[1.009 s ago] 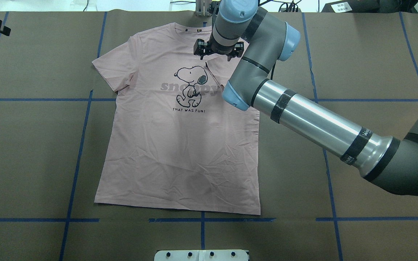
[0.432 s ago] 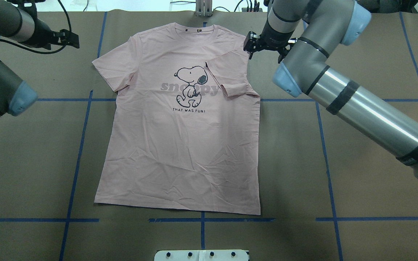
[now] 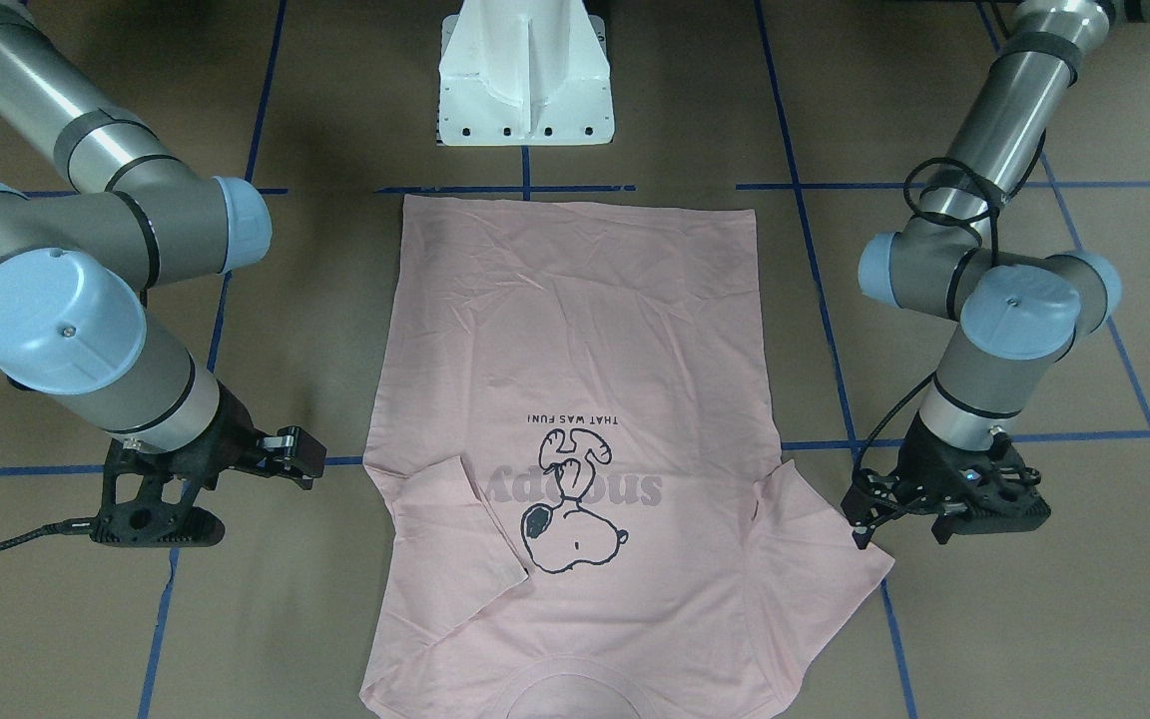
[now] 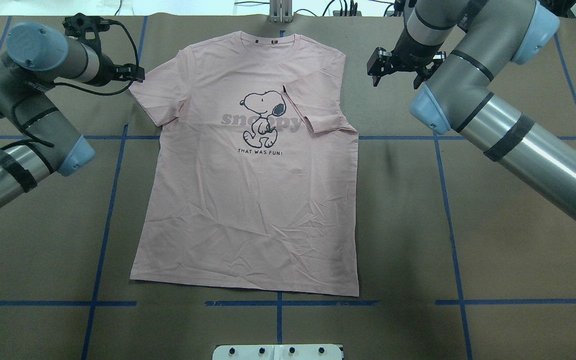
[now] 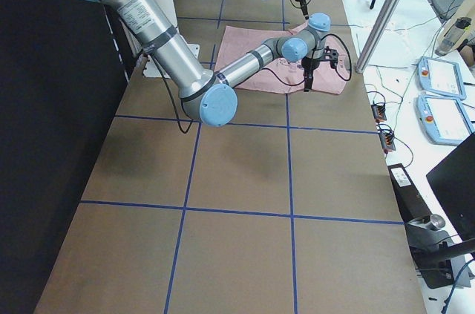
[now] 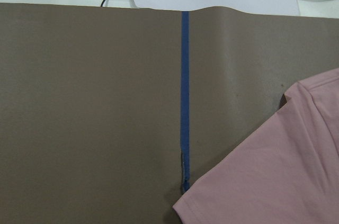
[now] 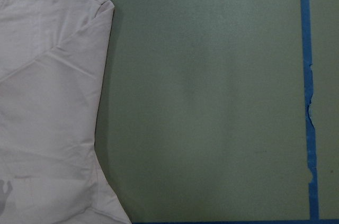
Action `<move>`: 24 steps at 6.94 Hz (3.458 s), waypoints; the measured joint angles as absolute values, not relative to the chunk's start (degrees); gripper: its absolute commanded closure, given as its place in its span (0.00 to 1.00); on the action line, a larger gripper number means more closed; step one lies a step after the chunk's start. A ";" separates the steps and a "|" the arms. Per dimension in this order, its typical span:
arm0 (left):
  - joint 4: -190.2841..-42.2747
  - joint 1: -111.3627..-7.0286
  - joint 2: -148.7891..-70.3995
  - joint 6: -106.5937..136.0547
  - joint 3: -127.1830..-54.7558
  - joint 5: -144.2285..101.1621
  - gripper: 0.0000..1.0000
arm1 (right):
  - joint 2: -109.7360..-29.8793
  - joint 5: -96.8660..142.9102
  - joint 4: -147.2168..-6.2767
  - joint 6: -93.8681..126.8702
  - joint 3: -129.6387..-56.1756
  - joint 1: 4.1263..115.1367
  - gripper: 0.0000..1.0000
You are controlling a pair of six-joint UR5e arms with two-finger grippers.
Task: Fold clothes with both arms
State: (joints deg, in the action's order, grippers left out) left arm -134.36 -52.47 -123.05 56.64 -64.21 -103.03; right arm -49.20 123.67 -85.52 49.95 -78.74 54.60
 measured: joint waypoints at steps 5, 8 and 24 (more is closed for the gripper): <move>-136.53 -50.56 -125.34 56.53 -58.50 -99.67 1.00 | -49.06 123.55 -85.10 50.32 -78.92 54.45 0.00; -136.46 -50.54 -125.93 54.94 -58.68 -99.93 1.00 | -48.89 123.49 -85.08 50.44 -78.88 54.32 0.00; -109.19 -43.78 -124.83 66.81 -93.16 -108.58 0.00 | -65.27 115.31 -84.91 74.00 -105.03 39.29 0.00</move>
